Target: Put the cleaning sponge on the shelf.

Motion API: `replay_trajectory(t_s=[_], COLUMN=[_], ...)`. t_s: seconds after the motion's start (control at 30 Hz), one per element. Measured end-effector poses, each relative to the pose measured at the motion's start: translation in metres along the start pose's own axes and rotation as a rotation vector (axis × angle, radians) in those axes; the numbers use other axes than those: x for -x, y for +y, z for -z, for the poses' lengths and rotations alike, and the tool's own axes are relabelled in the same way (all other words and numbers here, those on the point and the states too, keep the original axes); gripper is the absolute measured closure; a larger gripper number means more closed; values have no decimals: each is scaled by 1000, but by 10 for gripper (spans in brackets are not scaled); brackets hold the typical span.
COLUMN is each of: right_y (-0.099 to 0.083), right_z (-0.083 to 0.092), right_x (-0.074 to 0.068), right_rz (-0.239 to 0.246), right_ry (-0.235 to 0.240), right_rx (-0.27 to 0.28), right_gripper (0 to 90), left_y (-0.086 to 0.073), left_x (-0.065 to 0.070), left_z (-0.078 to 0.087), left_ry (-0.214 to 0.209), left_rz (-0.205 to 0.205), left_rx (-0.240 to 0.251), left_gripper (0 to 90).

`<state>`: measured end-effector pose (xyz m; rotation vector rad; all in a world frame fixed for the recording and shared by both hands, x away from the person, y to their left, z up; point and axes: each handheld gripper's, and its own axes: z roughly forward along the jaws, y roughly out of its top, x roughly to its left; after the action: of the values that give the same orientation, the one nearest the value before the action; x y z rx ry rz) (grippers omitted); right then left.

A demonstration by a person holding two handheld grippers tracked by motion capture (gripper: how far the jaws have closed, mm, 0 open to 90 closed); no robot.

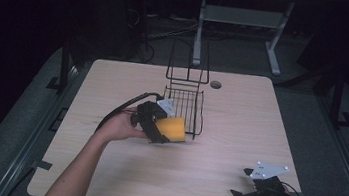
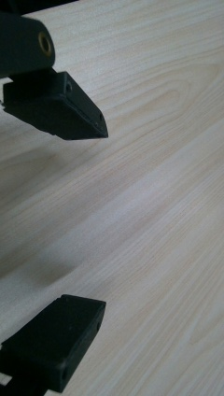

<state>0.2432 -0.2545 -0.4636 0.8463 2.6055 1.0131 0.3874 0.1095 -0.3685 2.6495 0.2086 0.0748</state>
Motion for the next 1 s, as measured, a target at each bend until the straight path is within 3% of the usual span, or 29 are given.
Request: replay_trajectory(t_s=[0.37, 0.5, 0.9, 1.0], right_y=[-1, -2, -2, -2], right_z=[0, 1, 1, 0], right_x=[2, 3, 4, 4], right_rz=[-7, -6, -2, -7], right_ry=[2, 3, 2, 6], right_rx=[0, -2, -3, -5], right_gripper=[139, 139, 139, 139], left_y=[17, 18, 21, 27], left_x=[-13, -18, -28, -31], left_z=[-6, -10, -20, -21], left_ry=[-14, -11, -29, -26], left_rz=[-16, -17, -1, -20], left_rx=[-18, 3, -14, -21], left_gripper=[212, 212, 211, 211])
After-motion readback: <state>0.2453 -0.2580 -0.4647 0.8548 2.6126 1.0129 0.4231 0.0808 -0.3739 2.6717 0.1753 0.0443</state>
